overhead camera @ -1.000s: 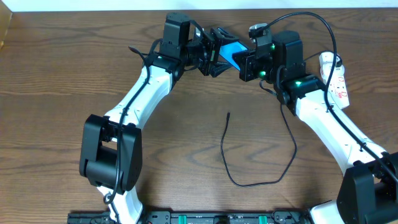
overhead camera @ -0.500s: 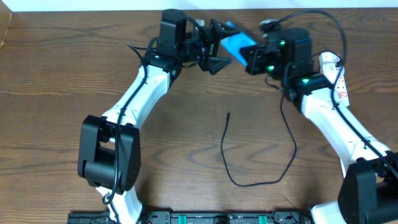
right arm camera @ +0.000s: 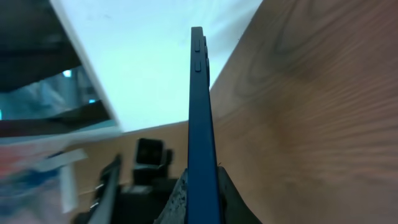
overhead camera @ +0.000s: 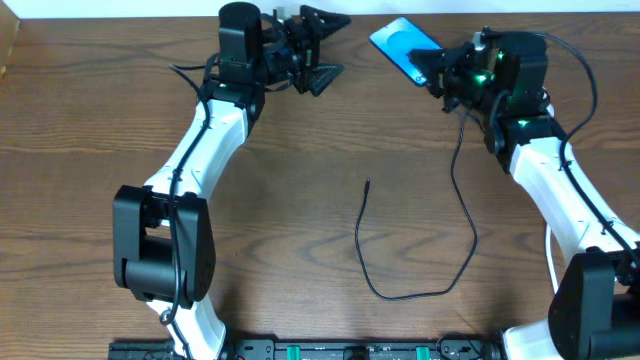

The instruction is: Plug charger to phone and switch on socket

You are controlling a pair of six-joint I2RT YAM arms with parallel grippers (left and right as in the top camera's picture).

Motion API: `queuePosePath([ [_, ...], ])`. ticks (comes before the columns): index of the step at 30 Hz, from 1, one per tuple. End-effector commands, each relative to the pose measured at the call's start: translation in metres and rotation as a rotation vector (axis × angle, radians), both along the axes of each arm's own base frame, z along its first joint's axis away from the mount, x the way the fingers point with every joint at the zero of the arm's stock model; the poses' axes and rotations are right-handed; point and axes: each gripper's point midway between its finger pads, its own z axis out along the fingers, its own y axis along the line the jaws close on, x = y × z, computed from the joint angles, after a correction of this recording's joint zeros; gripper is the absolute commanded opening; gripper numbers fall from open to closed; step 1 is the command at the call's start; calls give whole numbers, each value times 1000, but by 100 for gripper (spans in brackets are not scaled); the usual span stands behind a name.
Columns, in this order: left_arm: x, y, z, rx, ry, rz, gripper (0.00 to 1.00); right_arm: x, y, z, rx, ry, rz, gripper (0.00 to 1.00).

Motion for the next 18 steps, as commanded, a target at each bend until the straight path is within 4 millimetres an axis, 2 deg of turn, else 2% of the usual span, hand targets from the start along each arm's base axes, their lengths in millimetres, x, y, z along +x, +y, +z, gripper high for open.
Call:
queuePosePath([
  [1,12,9,23,-1,-33,102,93,-9,28,24,175,74,51,1],
  [6,14,10,23,-23,8,125,94,-15,55,38,239,75,77,1],
  [9,12,7,23,-25,9,115,94,-15,61,37,232,73,63,1],
  [18,-3,-19,23,-29,11,49,94,-23,79,36,229,76,92,1],
])
